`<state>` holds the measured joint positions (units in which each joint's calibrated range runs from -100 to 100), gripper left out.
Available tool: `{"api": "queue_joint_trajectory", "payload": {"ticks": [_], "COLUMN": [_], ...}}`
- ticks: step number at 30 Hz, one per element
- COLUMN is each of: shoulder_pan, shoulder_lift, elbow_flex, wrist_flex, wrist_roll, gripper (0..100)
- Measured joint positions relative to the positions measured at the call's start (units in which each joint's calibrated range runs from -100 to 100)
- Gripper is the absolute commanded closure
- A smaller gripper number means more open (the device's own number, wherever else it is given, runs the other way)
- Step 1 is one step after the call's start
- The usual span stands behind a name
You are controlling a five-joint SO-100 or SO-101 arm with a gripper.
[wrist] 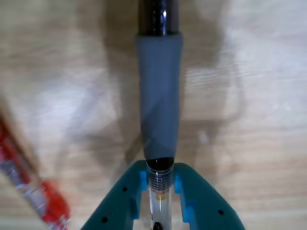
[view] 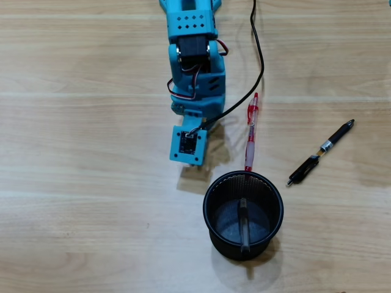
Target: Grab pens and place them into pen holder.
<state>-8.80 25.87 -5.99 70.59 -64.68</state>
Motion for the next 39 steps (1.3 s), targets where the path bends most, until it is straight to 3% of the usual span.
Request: {"api": "queue_joint_trajectory", "payload": {"ticks": [11,19,23,32,39], "shoulder_pan": [-0.2,-4.7,-8.6,-14.1,-14.4], "shoulder_lift": [-11.1,-18.8,-18.7,-9.9,-5.0], "elbow_flex": [-18.2,-20.5,-22.5,-30.0,-36.9], "wrist_flex": [18.6,20.2,14.4,-15.7,-28.3], "wrist_roll": [0.1,0.1,0.4,9.3,20.6], "gripper": [98,98,98,98,98]}}
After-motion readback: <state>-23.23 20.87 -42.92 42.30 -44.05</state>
